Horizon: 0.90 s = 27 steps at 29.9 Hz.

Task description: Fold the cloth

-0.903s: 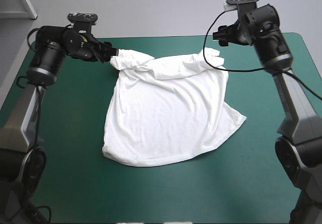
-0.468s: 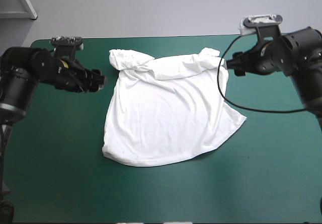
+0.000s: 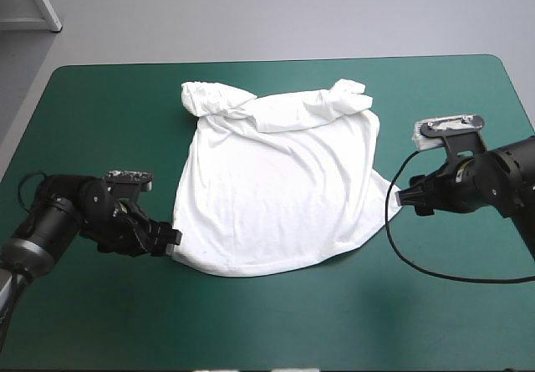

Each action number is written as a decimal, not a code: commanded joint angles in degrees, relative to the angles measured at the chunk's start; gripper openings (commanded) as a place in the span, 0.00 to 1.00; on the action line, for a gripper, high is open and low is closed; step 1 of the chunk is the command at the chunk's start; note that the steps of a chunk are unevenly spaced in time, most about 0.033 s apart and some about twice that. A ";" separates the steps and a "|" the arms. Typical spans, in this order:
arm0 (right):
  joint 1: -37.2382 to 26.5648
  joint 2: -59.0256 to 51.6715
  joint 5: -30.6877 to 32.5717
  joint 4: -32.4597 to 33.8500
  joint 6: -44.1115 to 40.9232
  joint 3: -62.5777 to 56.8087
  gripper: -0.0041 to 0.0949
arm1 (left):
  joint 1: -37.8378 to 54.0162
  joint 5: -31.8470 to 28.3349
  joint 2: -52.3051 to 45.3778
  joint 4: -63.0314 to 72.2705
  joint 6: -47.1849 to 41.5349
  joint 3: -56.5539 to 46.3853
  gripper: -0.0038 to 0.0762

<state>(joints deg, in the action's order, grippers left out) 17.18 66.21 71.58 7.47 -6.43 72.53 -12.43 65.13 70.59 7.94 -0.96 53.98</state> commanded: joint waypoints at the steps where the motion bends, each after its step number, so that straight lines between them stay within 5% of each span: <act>1: -0.25 -1.56 -0.39 -1.48 0.49 -0.47 0.72 | -2.98 -9.14 -1.42 2.37 -0.42 -4.29 0.72; 7: -0.25 -1.56 -1.48 -3.59 1.42 -2.90 0.72 | -4.93 -18.74 1.61 3.18 -0.80 -7.97 0.72; 15: -0.25 -1.45 -7.14 -2.74 1.42 -7.23 0.72 | -5.02 -23.38 8.86 6.12 0.96 -8.19 0.68; 18: -0.28 -0.85 -10.95 -2.45 1.42 -8.88 0.72 | -5.02 -23.60 9.90 9.40 2.62 -8.19 0.57; 27: -2.04 12.24 -18.88 -1.89 1.67 -9.06 0.72 | -5.02 -21.67 9.80 11.27 4.44 -8.19 0.04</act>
<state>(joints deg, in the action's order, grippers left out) 16.45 75.94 56.87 5.24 -5.50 62.37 -17.07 42.64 81.40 16.82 2.72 44.90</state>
